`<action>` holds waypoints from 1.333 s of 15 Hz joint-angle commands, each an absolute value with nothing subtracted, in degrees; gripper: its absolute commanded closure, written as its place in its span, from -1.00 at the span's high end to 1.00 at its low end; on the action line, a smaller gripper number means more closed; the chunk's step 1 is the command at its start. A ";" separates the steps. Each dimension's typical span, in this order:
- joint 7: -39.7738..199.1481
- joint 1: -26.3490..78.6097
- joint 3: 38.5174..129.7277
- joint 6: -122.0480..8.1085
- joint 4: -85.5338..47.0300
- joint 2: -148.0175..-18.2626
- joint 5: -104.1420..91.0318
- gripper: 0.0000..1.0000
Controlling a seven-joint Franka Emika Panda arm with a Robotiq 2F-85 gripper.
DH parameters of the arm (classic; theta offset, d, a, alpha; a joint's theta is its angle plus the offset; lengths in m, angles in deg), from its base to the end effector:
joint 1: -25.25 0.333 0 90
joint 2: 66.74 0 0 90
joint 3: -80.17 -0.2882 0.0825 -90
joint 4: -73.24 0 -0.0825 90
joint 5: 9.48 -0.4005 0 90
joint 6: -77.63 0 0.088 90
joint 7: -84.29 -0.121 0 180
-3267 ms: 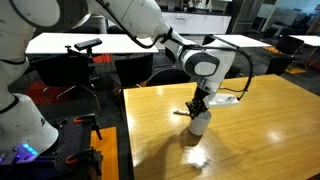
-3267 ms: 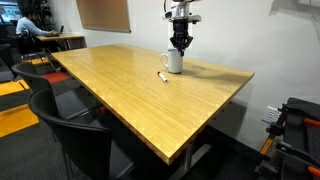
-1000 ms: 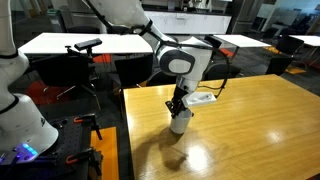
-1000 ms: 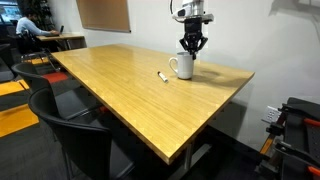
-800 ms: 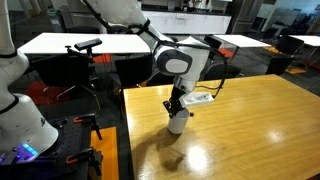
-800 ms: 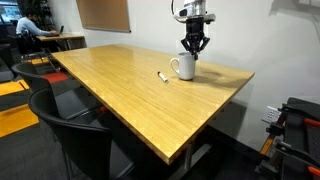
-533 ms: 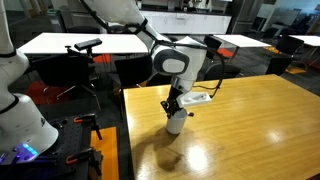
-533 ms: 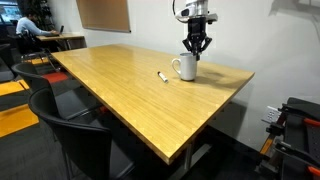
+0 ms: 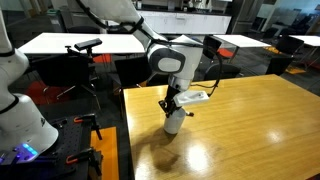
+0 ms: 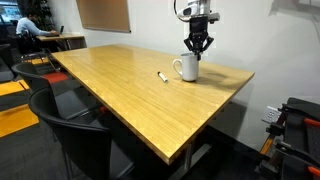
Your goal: Move the mug to the right side of the table
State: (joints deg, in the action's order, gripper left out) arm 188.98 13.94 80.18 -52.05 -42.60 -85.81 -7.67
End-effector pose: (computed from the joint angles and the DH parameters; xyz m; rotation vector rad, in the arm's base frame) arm 0.5789 -0.1171 0.2256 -2.0854 -2.2595 0.1050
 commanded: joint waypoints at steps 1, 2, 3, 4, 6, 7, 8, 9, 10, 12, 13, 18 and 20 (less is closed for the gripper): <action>190.68 14.28 80.43 -53.91 -45.94 -82.50 -7.40 -0.60; 190.66 14.35 80.45 -53.90 -46.19 -82.33 -7.35 -0.44; 190.67 14.38 80.46 -53.82 -46.36 -82.17 -7.40 -0.28; 190.68 14.42 80.48 -53.81 -46.52 -82.01 -7.40 -0.22; 190.76 14.50 80.52 -53.84 -46.91 -81.63 -7.41 -0.21; 190.79 14.55 80.53 -53.86 -47.06 -81.46 -7.42 -0.17; 190.78 14.61 80.56 -53.82 -47.18 -81.28 -7.38 -0.12; 190.82 14.66 80.56 -53.88 -47.32 -81.14 -7.41 -0.08; 190.88 14.67 80.57 -53.92 -47.48 -80.89 -7.48 -0.05; 191.05 14.71 80.56 -53.86 -47.70 -80.41 -7.61 -0.01; 191.11 14.72 80.57 -53.95 -47.90 -80.05 -7.69 -0.04; 191.19 14.85 80.79 -54.33 -49.31 -76.76 -8.32 0.07; 190.52 14.87 80.92 -54.65 -49.87 -74.82 -9.43 0.26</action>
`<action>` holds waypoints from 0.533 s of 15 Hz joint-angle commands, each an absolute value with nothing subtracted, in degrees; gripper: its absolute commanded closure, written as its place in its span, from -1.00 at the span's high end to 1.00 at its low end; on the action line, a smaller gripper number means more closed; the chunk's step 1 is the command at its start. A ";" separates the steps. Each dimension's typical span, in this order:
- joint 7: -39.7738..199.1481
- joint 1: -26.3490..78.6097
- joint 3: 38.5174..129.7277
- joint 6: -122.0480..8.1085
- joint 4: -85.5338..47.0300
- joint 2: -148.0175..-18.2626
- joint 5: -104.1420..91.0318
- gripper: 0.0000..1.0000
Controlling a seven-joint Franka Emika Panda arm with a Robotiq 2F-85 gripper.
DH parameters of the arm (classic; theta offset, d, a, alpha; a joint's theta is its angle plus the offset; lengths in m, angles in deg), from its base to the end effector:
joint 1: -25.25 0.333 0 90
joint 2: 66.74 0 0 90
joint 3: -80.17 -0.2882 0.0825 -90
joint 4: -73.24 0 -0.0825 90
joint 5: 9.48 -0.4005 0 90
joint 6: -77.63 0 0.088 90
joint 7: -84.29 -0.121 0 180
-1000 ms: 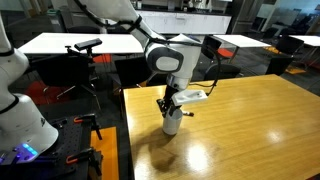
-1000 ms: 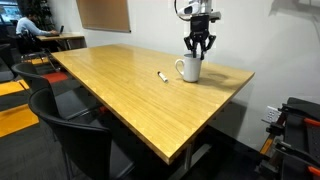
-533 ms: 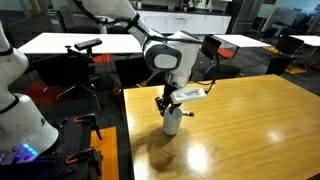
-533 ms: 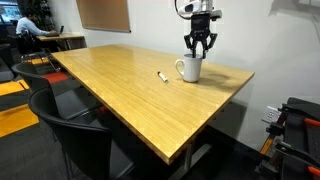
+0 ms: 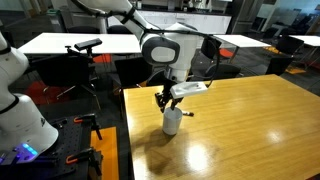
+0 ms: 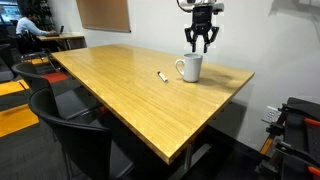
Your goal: Move the mug to the right side of the table
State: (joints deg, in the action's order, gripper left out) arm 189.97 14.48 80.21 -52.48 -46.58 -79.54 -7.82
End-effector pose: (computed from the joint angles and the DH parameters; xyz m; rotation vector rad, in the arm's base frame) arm 0.5671 -0.1093 0.2606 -2.0851 -2.3145 0.0649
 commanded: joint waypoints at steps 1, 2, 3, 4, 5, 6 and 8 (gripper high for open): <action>190.25 14.87 81.04 -54.98 -50.00 -74.00 -10.27 0.28; 190.45 14.80 81.04 -54.80 -50.08 -73.03 -11.79 0.46; 189.81 14.90 81.28 -54.93 -50.19 -72.16 -12.79 0.42; 189.82 14.96 81.44 -54.93 -50.39 -71.24 -14.39 0.56; 189.00 15.08 81.73 -55.17 -50.53 -70.43 -15.70 0.80; 187.77 15.23 82.04 -55.31 -50.56 -69.76 -17.11 1.00; 184.30 15.58 82.76 -55.64 -50.46 -68.80 -18.53 1.00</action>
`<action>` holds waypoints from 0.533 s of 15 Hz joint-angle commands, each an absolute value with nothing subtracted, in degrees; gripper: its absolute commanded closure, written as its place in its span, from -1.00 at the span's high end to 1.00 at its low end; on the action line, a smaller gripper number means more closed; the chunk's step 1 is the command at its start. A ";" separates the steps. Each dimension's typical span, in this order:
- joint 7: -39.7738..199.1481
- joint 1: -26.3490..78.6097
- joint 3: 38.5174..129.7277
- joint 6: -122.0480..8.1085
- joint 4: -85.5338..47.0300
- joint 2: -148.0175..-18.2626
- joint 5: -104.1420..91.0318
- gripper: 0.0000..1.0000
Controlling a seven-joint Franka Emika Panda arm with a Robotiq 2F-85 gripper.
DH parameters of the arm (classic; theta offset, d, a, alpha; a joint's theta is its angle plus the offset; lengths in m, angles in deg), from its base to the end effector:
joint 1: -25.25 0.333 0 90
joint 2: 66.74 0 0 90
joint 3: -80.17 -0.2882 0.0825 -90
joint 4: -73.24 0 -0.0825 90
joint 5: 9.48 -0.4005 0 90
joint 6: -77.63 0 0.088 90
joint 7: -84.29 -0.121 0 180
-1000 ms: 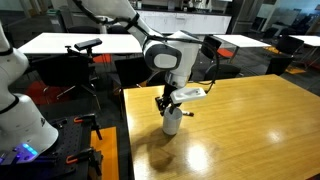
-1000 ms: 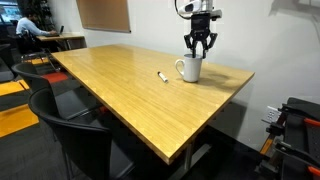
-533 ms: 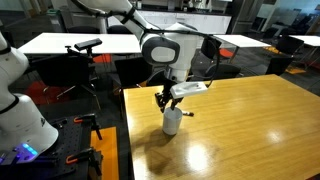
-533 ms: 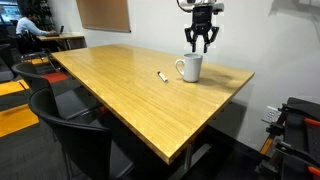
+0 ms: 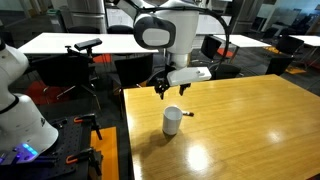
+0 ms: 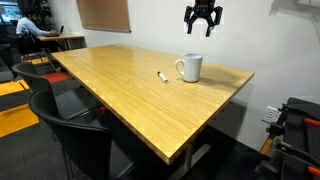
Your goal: Move the mug to the right side of the table
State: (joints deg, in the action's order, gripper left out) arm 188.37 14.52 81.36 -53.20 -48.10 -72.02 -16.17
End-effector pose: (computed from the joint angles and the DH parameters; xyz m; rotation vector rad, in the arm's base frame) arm 0.5645 -0.1151 0.3257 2.2458 2.1679 0.1790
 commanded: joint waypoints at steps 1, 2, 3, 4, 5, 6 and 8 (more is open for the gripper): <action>182.48 15.73 82.99 -56.55 -50.74 -68.22 -18.91 1.00; 180.84 15.85 83.15 -57.11 -50.93 -67.74 -19.08 1.00; 178.71 16.00 83.31 -57.81 -51.23 -67.23 -18.74 1.00; 176.73 16.15 83.42 -58.72 -51.63 -66.72 -18.58 1.00; 174.07 16.38 83.55 -59.41 -52.05 -66.20 -18.21 1.00; 171.78 16.58 83.66 -59.97 -52.44 -65.68 -18.07 1.00; 166.92 17.05 83.79 -60.42 -52.96 -64.76 -18.20 1.00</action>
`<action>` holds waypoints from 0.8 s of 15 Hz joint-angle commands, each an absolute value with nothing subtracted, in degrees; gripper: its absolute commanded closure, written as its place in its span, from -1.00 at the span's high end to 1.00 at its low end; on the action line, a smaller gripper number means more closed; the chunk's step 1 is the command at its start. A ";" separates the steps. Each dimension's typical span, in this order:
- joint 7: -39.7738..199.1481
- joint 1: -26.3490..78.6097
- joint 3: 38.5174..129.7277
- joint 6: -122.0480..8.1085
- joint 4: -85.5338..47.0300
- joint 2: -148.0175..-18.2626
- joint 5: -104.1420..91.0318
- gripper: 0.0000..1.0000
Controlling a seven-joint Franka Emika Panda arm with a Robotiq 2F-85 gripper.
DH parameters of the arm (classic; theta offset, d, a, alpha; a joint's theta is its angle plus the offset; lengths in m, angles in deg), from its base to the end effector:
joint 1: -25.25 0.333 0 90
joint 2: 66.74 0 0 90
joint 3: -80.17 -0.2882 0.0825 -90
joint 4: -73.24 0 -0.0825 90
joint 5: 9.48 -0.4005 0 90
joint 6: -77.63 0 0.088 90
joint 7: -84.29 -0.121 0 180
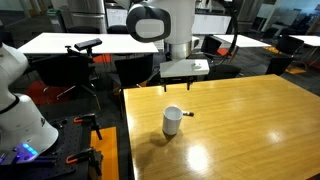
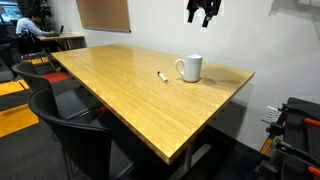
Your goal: Move the mug to the right side of the table
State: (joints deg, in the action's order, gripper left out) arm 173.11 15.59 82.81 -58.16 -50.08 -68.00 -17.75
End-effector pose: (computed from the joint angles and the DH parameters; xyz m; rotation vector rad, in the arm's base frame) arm 0.5628 -0.1195 0.3585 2.4755 1.7710 0.3187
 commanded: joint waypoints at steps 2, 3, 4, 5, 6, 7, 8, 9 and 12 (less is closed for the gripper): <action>162.02 17.47 83.87 -60.14 -53.28 -64.00 -18.05 1.00; 160.23 17.63 83.89 -59.68 -53.37 -63.64 -18.01 1.00; 158.60 17.83 83.90 -59.62 -53.51 -63.33 -17.91 1.00; 157.75 18.00 83.95 -59.29 -53.57 -63.06 -17.75 1.00; 157.04 18.15 83.99 -59.01 -53.62 -62.91 -17.62 1.00; 157.13 18.29 84.05 -58.44 -53.70 -62.68 -17.72 1.00; 158.77 18.35 84.20 -58.51 -51.95 -64.82 -17.61 1.00; 158.72 18.44 84.21 -58.51 -52.01 -64.78 -17.60 1.00; 158.73 18.53 84.23 -58.50 -52.02 -65.01 -17.61 1.00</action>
